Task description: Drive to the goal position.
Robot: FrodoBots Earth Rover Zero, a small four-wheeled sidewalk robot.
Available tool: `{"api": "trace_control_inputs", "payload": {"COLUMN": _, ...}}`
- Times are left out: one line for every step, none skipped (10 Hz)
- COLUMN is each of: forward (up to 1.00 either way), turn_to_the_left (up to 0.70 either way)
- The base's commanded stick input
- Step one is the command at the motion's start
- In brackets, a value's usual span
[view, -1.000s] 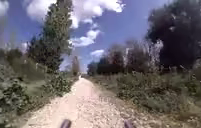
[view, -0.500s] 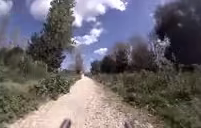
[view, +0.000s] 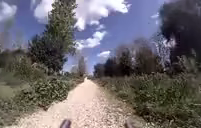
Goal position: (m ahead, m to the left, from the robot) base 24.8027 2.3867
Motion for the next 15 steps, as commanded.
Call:
{"api": "trace_control_inputs", "payload": {"forward": 0.85, "turn_to_the_left": 0.0}}
{"api": "trace_control_inputs", "payload": {"forward": 0.85, "turn_to_the_left": 0.0}}
{"api": "trace_control_inputs", "payload": {"forward": 0.85, "turn_to_the_left": 0.0}}
{"api": "trace_control_inputs", "payload": {"forward": 0.85, "turn_to_the_left": 0.0}}
{"api": "trace_control_inputs", "payload": {"forward": 0.85, "turn_to_the_left": 0.0}}
{"api": "trace_control_inputs", "payload": {"forward": 0.85, "turn_to_the_left": 0.0}}
{"api": "trace_control_inputs", "payload": {"forward": 0.85, "turn_to_the_left": 0.0}}
{"api": "trace_control_inputs", "payload": {"forward": 0.85, "turn_to_the_left": 0.0}}
{"api": "trace_control_inputs", "payload": {"forward": 0.85, "turn_to_the_left": 0.0}}
{"api": "trace_control_inputs", "payload": {"forward": 0.85, "turn_to_the_left": 0.0}}
{"api": "trace_control_inputs", "payload": {"forward": 0.85, "turn_to_the_left": 0.0}}
{"api": "trace_control_inputs", "payload": {"forward": 0.85, "turn_to_the_left": 0.0}}
{"api": "trace_control_inputs", "payload": {"forward": 0.85, "turn_to_the_left": 0.0}}
{"api": "trace_control_inputs", "payload": {"forward": 0.85, "turn_to_the_left": 0.0}}
{"api": "trace_control_inputs", "payload": {"forward": 0.85, "turn_to_the_left": 0.0}}
